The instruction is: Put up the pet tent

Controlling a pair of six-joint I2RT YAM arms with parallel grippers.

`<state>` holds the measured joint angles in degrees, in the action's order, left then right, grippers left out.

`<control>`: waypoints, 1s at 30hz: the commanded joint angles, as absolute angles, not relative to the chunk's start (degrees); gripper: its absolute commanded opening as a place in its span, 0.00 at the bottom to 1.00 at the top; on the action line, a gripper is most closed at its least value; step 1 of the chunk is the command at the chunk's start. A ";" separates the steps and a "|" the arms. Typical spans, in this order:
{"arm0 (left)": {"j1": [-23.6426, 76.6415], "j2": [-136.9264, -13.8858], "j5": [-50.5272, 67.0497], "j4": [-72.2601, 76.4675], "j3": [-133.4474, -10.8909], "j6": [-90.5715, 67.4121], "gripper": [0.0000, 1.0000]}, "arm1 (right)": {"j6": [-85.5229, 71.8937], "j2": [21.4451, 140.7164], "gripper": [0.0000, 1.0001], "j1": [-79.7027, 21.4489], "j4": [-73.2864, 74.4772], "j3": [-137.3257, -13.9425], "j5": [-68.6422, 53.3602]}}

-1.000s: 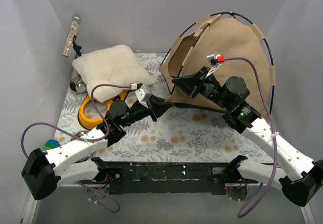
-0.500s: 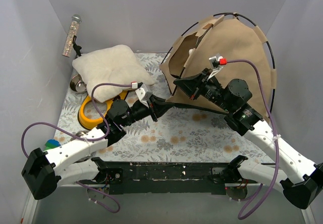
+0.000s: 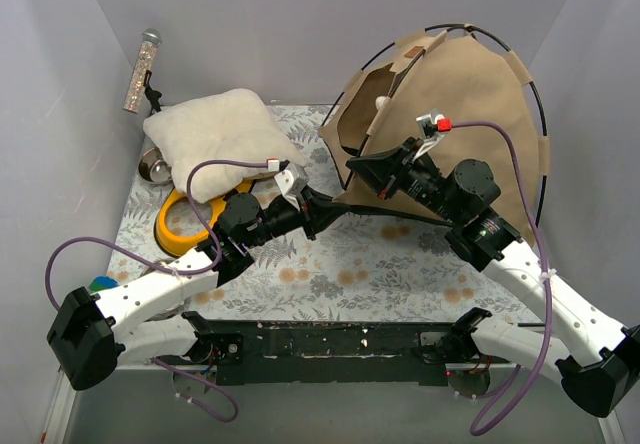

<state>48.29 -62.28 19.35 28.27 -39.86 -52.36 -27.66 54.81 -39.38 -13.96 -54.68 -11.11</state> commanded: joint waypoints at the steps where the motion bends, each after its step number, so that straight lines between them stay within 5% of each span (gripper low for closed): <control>1: 48.96 -61.26 20.22 24.26 -41.31 -53.79 0.00 | -22.15 52.47 0.01 -38.14 -22.68 -56.16 -7.21; 30: 48.16 -63.02 21.01 24.70 -45.62 -56.60 0.00 | -22.24 52.12 0.01 -38.50 -22.85 -53.17 -10.28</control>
